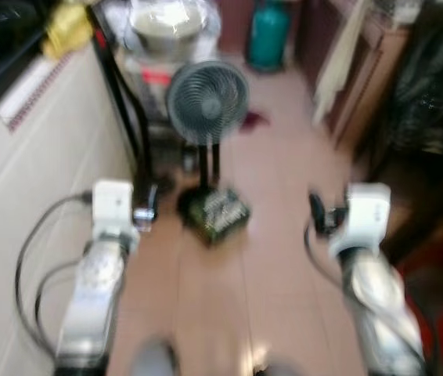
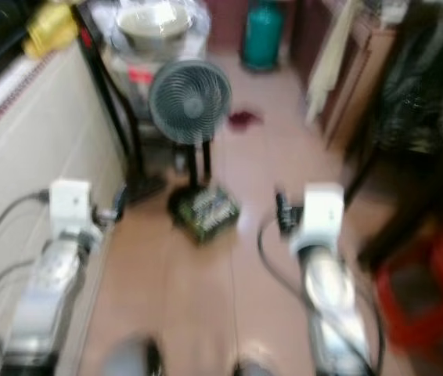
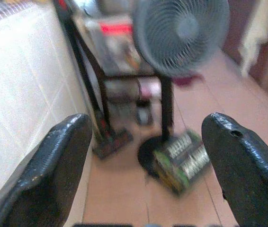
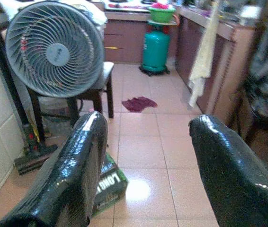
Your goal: Setting the table
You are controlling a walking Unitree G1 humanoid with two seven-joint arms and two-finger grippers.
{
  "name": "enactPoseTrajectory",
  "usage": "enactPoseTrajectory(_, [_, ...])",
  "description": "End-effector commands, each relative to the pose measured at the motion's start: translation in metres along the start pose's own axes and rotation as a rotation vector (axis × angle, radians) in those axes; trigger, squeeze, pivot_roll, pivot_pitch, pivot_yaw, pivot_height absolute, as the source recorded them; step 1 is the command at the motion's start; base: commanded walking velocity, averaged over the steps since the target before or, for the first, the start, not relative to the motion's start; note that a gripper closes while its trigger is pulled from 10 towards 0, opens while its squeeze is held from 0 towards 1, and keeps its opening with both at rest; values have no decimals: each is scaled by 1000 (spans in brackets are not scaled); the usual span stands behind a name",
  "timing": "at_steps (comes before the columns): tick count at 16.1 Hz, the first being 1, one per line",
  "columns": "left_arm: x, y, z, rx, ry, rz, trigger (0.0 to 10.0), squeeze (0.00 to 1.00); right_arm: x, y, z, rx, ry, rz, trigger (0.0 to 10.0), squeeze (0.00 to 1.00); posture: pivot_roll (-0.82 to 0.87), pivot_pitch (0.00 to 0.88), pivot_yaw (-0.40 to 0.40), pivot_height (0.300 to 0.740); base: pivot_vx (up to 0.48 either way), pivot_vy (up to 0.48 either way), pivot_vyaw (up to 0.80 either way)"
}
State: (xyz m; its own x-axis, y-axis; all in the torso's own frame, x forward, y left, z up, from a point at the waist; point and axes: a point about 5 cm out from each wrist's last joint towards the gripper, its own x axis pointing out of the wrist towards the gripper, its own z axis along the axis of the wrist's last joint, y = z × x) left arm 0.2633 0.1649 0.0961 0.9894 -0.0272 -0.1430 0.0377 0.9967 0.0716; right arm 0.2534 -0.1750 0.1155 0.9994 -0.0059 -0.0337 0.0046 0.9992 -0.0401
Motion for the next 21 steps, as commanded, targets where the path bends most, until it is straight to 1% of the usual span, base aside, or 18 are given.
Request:
enactPoseTrajectory(1, [3, 2, 12, 14, -39, -13, 10000, 0, -3, 0, -2, 11, 14, -6, 10000, 0, -10, 57, 32, 740, 0, 0, -781])
enactPoseTrajectory(4, [1, 4, 12, 32, -37, -14, 10000, 0, -5, 1, -2, 16, 23, -4, 10000, 0, -8, 63, 36, 740, 0, 0, -781])
enactPoseTrajectory(5, [1, 3, 13, 25, -43, -23, 10000, 0, -5, 2, -3, 21, 27, -4, 10000, 0, -6, 64, 39, 740, 0, 0, -781])
enactPoseTrajectory(6, [1, 3, 15, 40, -53, -22, 10000, 0, -5, 2, -4, 26, 33, -5, 10000, 0, -6, 64, 40, 740, 0, 0, -781])
enactPoseTrajectory(7, [0, 3, 18, 63, -83, -11, 10000, 0, -6, 3, -4, 27, 33, -5, 10000, 0, -7, 65, 42, 740, 0, 0, -788])
enactPoseTrajectory(9, [1, 3, 17, 23, -69, -32, 10000, 0, -6, 3, -3, 29, 29, -6, 10000, 0, -9, 68, 44, 740, 0, 0, -788])
enactPoseTrajectory(10, [2, 4, 19, 29, -76, -30, 10000, 0, -5, 3, -1, 29, 23, -7, 10000, 0, -12, 77, 48, 740, 0, 0, -788])
enactPoseTrajectory(12, [4, 5, 20, 10, -77, -25, 10000, 0, -3, 1, 1, 34, 16, -21, 10000, 0, -12, 80, 48, 740, 0, 0, -788])
enactPoseTrajectory(17, [3, 1, 20, 1, -82, -40, 10000, 0, -4, 1, 2, 30, 18, -14, 10000, 0, -19, 92, 44, 740, 0, 336, -785])
enactPoseTrajectory(21, [1, -1, 19, 3, -79, -42, 10000, 0, -6, 1, 2, 29, 20, -14, 10000, 0, -22, 99, 42, 740, 0, 0, -788])
